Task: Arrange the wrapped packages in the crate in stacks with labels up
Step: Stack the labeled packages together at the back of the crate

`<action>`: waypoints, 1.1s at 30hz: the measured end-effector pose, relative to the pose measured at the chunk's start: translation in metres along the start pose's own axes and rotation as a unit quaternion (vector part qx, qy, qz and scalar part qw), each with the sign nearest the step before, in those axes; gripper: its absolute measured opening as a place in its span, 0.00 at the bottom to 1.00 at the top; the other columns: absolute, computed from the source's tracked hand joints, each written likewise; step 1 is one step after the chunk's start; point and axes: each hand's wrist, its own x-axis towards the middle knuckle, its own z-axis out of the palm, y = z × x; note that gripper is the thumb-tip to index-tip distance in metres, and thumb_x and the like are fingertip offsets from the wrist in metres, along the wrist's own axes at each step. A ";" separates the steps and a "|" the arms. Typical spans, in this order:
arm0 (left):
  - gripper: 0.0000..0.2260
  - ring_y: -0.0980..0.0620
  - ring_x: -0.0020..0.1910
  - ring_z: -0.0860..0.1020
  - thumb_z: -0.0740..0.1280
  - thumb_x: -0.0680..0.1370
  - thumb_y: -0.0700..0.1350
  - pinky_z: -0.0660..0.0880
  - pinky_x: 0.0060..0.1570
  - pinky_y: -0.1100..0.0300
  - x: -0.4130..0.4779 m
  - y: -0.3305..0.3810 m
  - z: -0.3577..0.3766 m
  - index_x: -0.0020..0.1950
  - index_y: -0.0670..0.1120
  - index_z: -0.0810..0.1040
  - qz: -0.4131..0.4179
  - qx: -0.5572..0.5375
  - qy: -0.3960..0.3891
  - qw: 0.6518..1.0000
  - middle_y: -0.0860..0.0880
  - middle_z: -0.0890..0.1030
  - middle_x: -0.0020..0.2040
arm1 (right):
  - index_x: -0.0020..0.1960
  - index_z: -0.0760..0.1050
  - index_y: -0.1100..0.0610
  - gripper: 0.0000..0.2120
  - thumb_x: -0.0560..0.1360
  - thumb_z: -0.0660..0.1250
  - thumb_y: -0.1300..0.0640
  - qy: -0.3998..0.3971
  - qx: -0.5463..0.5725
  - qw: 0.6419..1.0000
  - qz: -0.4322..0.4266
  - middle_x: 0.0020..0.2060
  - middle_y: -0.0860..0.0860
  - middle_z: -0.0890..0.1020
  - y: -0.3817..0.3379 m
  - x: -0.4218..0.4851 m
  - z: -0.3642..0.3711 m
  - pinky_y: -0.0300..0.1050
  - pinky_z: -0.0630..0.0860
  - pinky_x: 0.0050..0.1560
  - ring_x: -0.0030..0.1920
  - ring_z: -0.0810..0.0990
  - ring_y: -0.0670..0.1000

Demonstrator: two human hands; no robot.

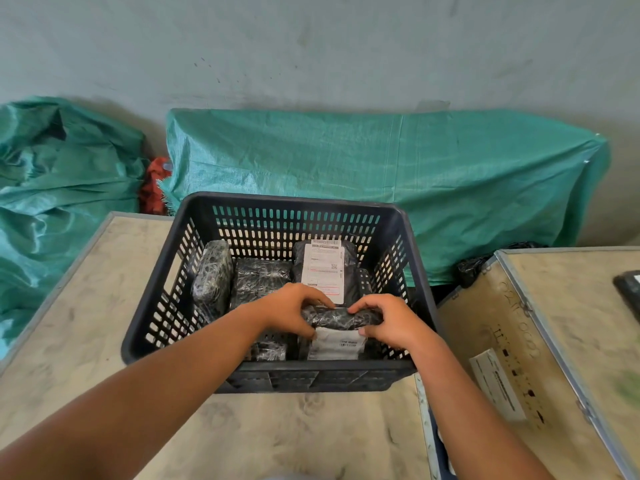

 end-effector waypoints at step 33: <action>0.42 0.49 0.80 0.59 0.77 0.75 0.46 0.56 0.78 0.50 0.000 -0.025 -0.011 0.81 0.64 0.56 -0.061 -0.058 0.157 0.984 0.48 0.62 0.81 | 0.57 0.84 0.39 0.22 0.71 0.80 0.62 0.137 0.223 0.964 -0.043 0.60 0.36 0.78 -0.019 0.074 -0.006 0.48 0.76 0.68 0.67 0.76 0.46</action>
